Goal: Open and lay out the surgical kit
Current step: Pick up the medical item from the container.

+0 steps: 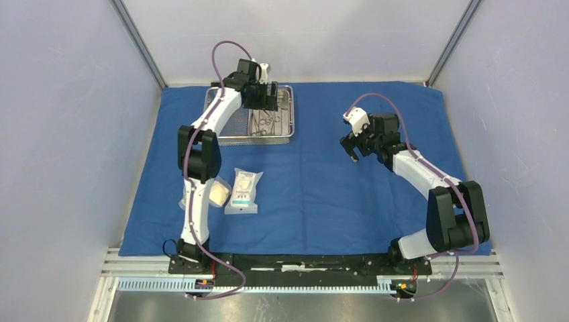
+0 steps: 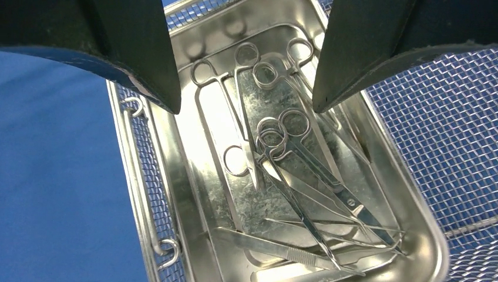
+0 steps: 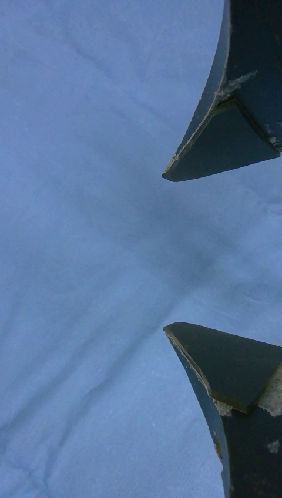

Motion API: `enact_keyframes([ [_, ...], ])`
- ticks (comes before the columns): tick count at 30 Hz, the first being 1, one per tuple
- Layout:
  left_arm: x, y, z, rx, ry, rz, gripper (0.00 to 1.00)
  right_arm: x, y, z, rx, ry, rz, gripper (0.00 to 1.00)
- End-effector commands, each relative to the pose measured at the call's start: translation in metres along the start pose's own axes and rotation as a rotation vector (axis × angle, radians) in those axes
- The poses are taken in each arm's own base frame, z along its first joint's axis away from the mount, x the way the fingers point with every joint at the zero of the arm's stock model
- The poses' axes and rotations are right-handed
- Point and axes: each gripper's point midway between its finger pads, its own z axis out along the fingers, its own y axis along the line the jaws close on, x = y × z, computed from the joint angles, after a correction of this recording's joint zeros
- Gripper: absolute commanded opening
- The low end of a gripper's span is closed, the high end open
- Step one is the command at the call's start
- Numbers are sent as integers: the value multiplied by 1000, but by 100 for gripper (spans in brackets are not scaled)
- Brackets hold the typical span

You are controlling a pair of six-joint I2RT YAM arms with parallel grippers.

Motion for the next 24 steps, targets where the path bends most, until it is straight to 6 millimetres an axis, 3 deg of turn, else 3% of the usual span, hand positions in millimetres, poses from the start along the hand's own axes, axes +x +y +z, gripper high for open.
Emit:
enact_keyframes([
  [1,-1,-5,11,-46,13,-14,85,-1,-3,2,1,-5,-21,98],
  [11,30,7,43,-111,103,-11,69,6,0,4,-11,13,-30,98],
  [19,50,-2,60,-78,156,-15,61,7,-3,4,1,20,-35,98],
  [24,61,2,68,-114,181,-3,55,8,-4,5,3,26,-37,98],
])
